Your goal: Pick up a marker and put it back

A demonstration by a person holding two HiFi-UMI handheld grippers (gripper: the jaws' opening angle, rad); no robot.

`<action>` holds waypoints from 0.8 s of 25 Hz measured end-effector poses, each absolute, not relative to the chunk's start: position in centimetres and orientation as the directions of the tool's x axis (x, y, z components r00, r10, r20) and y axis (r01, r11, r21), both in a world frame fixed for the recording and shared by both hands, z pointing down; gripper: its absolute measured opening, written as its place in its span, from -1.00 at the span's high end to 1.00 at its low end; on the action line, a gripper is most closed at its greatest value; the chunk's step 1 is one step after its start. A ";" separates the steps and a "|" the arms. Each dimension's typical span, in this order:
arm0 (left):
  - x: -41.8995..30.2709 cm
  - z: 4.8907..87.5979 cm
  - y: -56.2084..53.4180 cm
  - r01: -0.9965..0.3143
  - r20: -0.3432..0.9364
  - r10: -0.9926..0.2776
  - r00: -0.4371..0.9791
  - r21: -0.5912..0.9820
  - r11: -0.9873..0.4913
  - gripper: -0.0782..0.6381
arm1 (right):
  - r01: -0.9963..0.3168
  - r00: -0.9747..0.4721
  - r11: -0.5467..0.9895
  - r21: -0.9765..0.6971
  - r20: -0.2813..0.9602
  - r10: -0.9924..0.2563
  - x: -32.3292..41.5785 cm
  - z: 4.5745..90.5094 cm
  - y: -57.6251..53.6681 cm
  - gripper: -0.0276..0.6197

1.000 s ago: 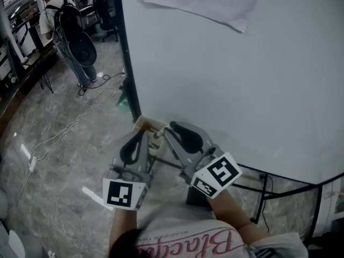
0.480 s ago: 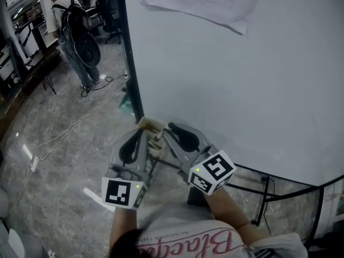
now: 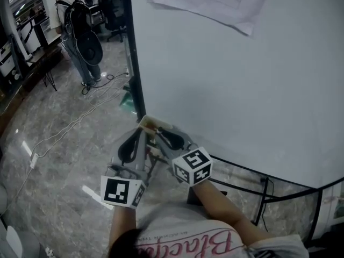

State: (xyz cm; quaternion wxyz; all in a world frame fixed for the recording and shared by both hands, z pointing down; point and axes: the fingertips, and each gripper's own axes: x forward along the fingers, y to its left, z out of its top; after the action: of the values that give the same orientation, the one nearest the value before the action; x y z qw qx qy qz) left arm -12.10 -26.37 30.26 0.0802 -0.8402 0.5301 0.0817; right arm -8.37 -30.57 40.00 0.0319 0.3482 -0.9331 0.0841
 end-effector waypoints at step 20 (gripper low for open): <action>-11.7 30.8 -25.9 -0.887 -0.204 -0.866 0.457 -0.029 -0.462 0.78 | -0.756 -0.650 0.643 -0.125 0.264 -0.713 -6.2 43.3 -31.4 0.62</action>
State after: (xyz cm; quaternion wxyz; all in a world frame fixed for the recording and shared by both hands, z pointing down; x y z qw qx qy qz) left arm -11.70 -25.87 30.77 0.0657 -0.8511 0.5147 0.0802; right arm -6.18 -31.41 43.28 0.0956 0.4074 -0.9012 0.1128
